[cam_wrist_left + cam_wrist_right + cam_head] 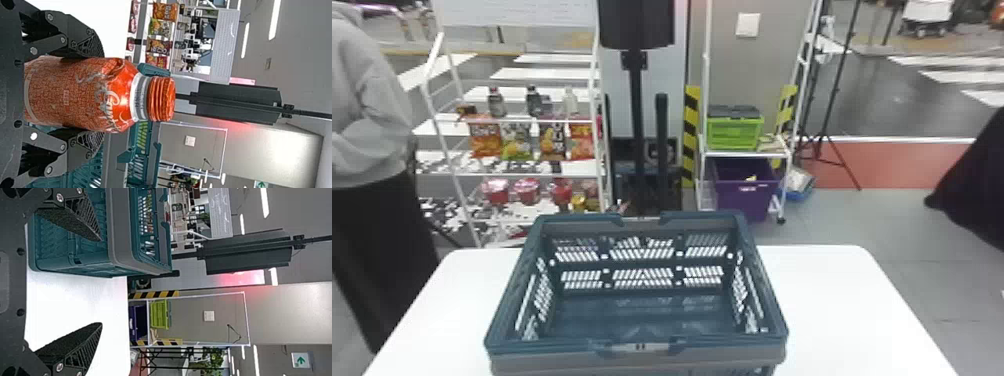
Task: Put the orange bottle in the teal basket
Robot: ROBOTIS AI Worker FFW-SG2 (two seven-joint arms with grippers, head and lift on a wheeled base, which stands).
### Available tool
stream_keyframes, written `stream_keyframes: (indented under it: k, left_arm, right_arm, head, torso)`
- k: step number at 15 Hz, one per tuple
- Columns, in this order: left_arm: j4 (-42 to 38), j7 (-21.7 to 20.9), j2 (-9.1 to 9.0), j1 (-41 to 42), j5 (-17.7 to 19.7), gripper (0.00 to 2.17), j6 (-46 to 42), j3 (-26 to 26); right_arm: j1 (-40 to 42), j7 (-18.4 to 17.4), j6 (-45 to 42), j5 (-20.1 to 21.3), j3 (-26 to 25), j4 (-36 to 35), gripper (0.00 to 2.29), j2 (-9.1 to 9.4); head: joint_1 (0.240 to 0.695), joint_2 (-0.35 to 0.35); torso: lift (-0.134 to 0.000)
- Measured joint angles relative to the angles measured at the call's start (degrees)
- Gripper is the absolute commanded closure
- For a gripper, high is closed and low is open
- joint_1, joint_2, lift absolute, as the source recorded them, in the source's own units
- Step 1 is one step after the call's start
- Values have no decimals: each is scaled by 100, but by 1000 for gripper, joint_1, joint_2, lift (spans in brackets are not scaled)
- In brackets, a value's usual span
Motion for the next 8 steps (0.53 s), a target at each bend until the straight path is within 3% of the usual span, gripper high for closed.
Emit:
stream_keyframes:
  k: [8]
  left_arm:
    - [-23,8,0,0,-17,559,-2,-6]
  right_arm:
    - [-7,0,0,-9,0,5,127,7]
  head:
    - [499,0]
  torso:
    - [0]
